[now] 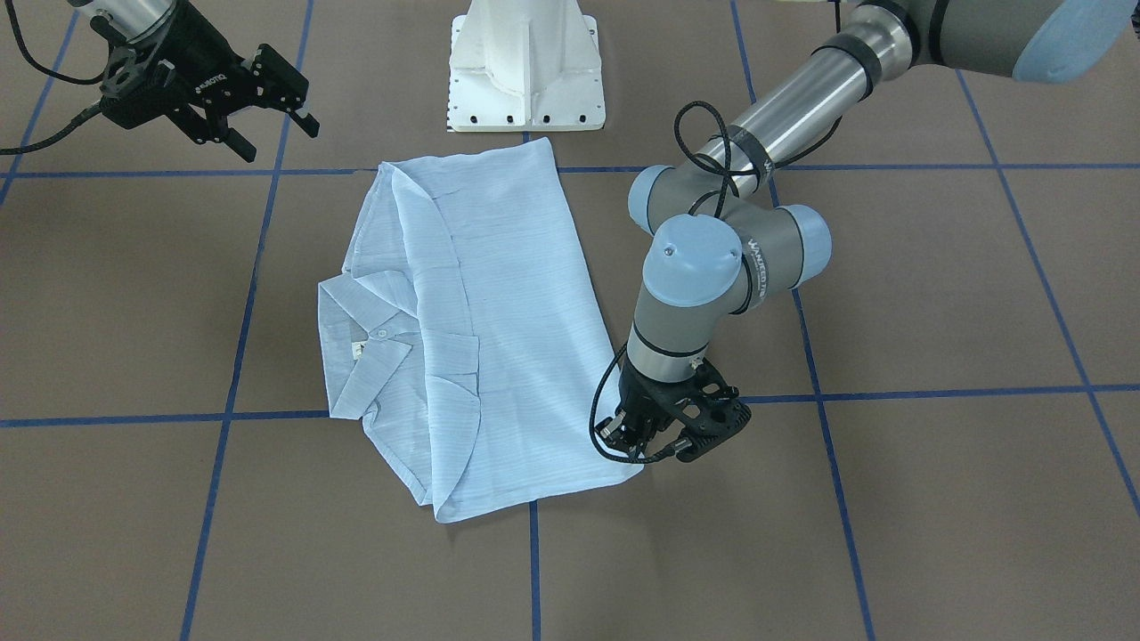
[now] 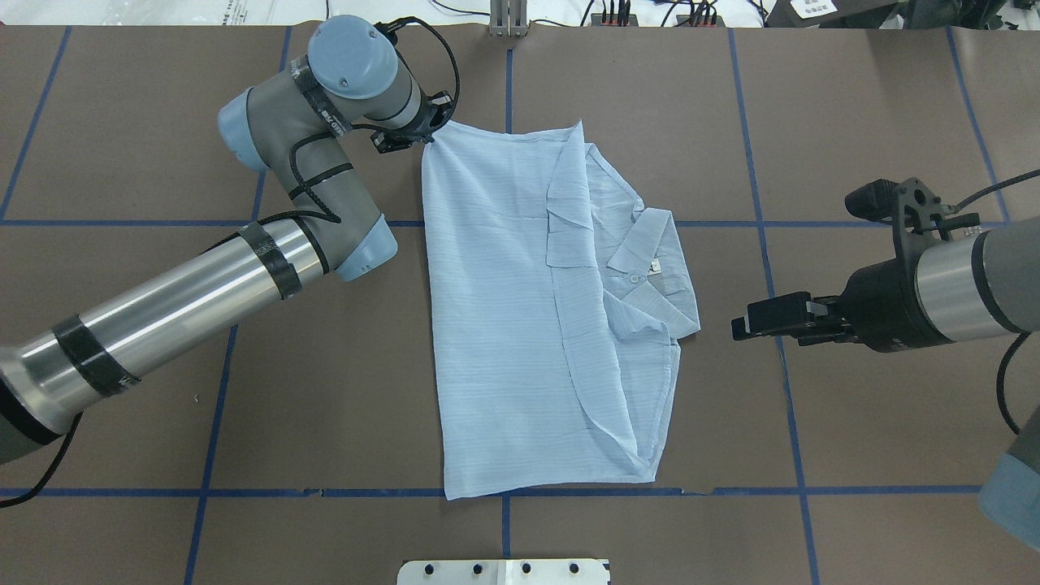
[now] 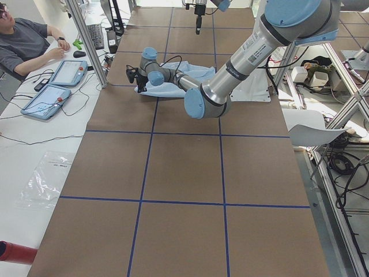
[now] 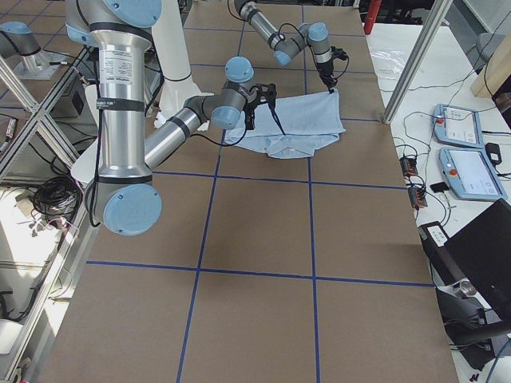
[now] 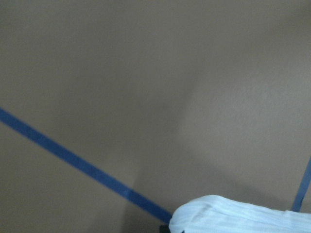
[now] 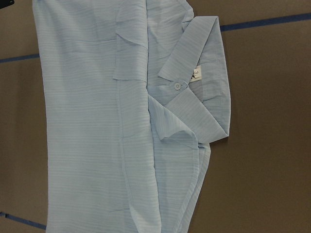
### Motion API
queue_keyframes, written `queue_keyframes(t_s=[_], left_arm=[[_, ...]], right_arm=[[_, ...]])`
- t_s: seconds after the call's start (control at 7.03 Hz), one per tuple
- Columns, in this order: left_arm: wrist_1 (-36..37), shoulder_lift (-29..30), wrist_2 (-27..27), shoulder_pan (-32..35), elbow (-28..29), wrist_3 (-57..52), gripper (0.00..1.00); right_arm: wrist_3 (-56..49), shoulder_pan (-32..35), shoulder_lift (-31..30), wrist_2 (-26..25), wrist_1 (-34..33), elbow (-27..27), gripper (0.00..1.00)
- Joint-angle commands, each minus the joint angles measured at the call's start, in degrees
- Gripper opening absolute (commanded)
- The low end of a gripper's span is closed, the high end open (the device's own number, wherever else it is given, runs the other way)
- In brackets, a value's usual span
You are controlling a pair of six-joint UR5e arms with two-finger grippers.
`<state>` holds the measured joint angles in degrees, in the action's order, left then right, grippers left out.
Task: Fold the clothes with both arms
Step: 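Release and raise the left gripper while the right gripper moves to the near edge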
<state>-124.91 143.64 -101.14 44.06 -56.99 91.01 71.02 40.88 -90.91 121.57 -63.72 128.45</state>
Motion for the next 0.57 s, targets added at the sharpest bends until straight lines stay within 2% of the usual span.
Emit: queue_keyframes(t_s=[0.0,0.28,0.43], left_arm=[[-6.74,0.59,2.17,0.23,3.38,-0.39,0.00],[-7.01,0.50,2.17,0.15,3.55,-0.39,0.00],[-8.40,0.24,2.52,0.15,3.64,-1.70,0.99]], right_arm=[[0.00,-0.18,0.12,-0.11,0.09,-0.22,1.00],[0.00,-0.18,0.03,-0.19,0.00,-0.39,1.00],[0.00,-0.36,0.03,-0.19,0.00,-1.00,1.00]])
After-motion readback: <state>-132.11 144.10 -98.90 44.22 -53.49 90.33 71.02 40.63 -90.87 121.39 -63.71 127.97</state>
